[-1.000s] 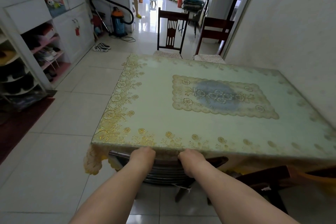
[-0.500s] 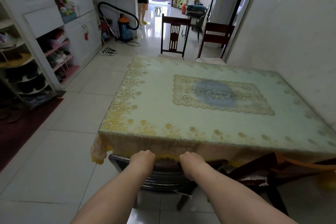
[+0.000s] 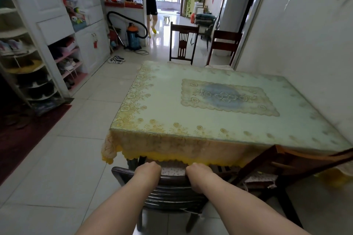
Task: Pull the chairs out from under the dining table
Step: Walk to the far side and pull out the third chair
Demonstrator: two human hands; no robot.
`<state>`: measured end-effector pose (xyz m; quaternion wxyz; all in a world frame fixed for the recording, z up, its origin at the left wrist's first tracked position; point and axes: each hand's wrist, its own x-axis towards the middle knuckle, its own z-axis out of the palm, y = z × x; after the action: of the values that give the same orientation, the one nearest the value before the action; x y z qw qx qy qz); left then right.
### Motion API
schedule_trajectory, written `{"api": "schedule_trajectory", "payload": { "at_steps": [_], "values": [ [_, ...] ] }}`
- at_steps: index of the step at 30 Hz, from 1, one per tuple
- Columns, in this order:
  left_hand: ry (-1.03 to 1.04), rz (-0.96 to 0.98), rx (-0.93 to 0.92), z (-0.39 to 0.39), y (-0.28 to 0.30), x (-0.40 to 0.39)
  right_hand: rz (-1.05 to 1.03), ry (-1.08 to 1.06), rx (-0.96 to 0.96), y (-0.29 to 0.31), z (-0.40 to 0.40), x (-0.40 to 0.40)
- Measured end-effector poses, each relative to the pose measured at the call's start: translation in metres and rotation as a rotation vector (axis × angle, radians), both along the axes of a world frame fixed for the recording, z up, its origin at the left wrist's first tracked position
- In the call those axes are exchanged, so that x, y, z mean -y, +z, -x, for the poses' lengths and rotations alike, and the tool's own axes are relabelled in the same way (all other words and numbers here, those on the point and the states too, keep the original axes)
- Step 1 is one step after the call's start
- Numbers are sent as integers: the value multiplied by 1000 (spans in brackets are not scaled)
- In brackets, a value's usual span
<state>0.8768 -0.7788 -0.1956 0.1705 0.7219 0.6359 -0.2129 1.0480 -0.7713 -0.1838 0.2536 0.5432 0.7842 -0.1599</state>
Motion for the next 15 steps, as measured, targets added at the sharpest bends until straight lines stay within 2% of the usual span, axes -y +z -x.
{"api": "schedule_trajectory", "payload": {
  "at_steps": [15],
  "values": [
    [-52, 6, 15, 21, 9, 85, 11, -16, 31, 6, 22, 86]
  ]
}}
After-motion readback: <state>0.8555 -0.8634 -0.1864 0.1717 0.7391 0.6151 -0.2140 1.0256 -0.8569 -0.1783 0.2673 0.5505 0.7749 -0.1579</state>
